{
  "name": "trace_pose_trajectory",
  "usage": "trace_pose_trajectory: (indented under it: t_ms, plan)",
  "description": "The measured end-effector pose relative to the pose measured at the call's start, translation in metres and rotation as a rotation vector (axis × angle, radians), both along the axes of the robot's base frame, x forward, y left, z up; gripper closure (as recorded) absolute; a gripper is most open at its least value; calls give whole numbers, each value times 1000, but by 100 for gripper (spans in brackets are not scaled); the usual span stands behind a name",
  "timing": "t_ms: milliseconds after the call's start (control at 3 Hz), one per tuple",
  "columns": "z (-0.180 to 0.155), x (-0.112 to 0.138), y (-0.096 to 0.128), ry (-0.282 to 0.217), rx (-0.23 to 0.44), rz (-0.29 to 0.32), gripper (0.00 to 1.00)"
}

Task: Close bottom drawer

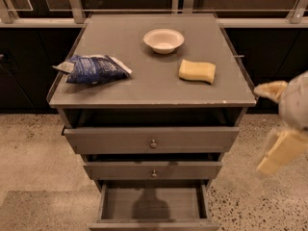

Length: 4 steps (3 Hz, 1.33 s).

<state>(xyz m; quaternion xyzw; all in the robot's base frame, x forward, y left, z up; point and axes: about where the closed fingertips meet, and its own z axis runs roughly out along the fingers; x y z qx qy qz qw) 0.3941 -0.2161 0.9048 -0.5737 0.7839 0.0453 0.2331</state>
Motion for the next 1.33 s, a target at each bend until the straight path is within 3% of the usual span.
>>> trace_pose_trajectory:
  t_ms: [333, 667, 1000, 1333]
  plan:
    - [-55, -23, 28, -16, 161, -13, 0]
    - [-144, -43, 42, 40, 357, -118, 0]
    - [-264, -76, 51, 202, 450, -230, 0]
    - [-319, -111, 65, 311, 491, -255, 0]
